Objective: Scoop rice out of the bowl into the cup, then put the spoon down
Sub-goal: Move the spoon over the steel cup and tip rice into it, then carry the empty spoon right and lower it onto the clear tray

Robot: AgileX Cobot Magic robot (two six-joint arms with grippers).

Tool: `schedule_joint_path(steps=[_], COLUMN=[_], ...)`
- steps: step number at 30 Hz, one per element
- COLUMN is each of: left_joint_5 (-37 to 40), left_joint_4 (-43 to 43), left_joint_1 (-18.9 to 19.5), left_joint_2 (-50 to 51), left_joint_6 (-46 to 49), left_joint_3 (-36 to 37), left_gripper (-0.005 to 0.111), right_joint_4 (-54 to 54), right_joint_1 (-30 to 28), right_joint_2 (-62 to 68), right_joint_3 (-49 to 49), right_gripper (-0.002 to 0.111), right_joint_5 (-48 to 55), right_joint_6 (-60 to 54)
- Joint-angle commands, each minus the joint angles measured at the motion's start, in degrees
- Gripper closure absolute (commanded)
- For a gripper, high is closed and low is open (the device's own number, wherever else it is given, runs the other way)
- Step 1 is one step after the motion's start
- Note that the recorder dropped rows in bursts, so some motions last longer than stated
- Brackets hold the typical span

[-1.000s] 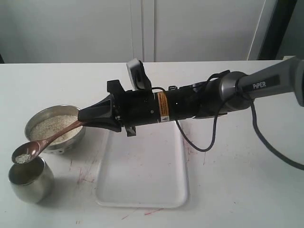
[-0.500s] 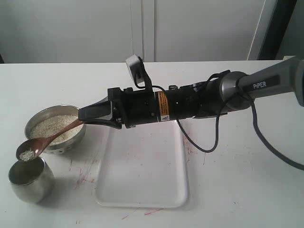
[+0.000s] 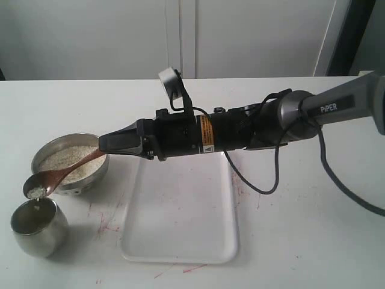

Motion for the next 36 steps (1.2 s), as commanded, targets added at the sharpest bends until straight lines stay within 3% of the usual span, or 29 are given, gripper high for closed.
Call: schedule_joint_path(steps=[1, 36], left_joint_5=[0.2, 0.2], left_joint_4=[-0.5, -0.5], left_joint_1=[0.0, 0.0], left_joint_2=[-0.2, -0.2], left_joint_6=[-0.1, -0.1], left_joint_3=[-0.2, -0.2], left_gripper=[0.092, 0.092], right_joint_4=[0.4, -0.7], right_joint_1=[0.2, 2.1], right_joint_2=[-0.2, -0.2], right_joint_3=[0.0, 0.0], right_gripper=[0.108, 0.108], right_joint_5=[-0.8, -0.8], right_joint_6=[-3.5, -18.5])
